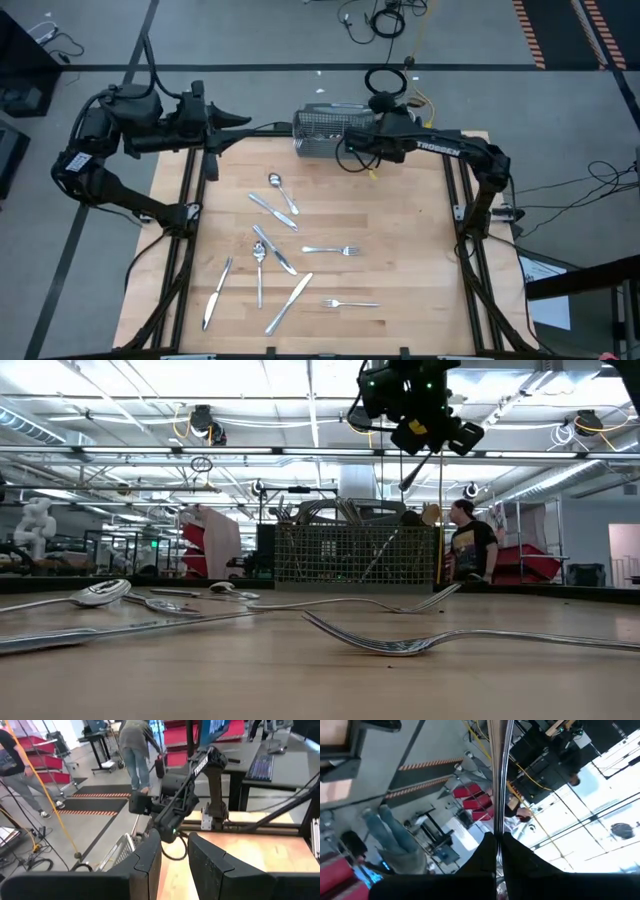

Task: Sort silverware
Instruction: Put the silver spoon into the silverware organizer

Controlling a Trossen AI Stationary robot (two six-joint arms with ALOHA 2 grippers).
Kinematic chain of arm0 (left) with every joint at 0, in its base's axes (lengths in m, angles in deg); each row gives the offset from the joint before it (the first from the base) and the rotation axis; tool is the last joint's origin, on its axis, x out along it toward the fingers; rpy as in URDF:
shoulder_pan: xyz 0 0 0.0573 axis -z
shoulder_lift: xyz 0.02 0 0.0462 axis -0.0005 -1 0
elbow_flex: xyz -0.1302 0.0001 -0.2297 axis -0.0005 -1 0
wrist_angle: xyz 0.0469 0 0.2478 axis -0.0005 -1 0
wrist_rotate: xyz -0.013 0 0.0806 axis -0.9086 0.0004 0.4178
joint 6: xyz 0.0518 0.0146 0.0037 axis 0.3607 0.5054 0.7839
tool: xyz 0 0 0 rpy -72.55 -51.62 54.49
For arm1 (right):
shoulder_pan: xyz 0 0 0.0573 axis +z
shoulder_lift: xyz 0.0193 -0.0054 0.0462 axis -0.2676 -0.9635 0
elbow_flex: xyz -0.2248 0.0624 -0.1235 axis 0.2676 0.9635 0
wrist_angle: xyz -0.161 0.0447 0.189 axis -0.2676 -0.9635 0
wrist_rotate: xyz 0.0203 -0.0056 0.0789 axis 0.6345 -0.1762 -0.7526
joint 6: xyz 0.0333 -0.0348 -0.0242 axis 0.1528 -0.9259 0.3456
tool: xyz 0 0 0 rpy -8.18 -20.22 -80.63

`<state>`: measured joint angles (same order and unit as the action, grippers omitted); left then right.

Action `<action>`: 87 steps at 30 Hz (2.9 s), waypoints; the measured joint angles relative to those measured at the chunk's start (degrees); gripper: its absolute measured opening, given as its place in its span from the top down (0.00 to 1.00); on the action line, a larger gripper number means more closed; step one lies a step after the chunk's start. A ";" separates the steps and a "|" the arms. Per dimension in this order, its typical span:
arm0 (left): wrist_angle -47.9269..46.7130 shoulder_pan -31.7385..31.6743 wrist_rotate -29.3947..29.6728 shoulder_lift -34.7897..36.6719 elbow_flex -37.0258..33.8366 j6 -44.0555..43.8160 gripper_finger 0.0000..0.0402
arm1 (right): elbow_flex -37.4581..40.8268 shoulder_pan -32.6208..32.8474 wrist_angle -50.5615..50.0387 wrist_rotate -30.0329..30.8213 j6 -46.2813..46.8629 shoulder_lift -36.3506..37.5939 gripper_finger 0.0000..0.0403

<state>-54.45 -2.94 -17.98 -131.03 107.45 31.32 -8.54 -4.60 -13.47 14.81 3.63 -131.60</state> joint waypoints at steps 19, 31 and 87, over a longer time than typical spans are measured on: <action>-2.29 0.00 0.08 0.02 0.00 0.37 0.75 | 5.02 -1.11 2.52 -3.85 -10.31 -4.56 1.00; -2.21 -0.02 4.79 0.02 0.00 2.94 0.75 | 6.12 -3.56 6.77 -2.92 -15.44 -7.82 1.00; 23.48 -10.80 0.57 -0.68 -50.10 -41.18 0.74 | -33.99 5.07 -0.02 -36.21 30.61 21.91 0.51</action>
<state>-30.97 -13.74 -17.41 -131.70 57.35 -9.86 -42.53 0.47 -13.49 -21.40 34.24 -109.69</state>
